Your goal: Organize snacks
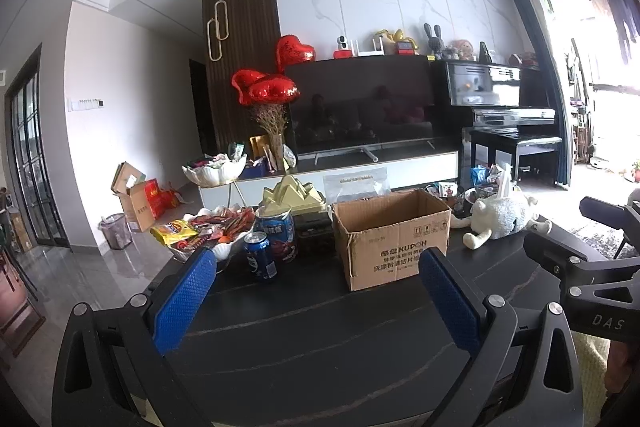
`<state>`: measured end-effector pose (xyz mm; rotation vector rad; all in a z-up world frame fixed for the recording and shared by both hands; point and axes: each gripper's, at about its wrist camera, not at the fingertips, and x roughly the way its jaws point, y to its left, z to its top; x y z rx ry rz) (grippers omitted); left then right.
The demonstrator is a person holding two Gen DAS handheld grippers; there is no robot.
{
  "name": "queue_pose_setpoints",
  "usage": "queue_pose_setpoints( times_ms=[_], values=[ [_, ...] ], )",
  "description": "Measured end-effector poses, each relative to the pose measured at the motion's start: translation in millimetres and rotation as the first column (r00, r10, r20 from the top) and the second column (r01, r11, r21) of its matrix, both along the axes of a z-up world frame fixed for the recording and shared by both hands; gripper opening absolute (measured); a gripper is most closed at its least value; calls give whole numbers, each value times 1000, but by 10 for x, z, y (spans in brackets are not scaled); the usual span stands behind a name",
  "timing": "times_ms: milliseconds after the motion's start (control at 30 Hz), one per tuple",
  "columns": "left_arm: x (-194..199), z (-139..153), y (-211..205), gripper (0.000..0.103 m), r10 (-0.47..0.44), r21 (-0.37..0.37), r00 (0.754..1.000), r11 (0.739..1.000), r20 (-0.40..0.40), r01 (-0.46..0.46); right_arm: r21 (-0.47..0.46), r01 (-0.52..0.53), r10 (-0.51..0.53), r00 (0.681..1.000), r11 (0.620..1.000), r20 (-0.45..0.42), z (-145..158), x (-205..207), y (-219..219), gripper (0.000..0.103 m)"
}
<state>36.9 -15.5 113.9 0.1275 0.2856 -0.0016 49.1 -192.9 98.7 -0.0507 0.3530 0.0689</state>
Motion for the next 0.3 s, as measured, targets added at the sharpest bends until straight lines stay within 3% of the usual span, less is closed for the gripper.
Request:
queue_pose_setpoints(
  times_ms=[300],
  values=[
    [2,-13,24,103,8,-6,1000,1000,-2,-8,1,-1,1,1000,1000,-1,7,2,-5,95]
  ],
)
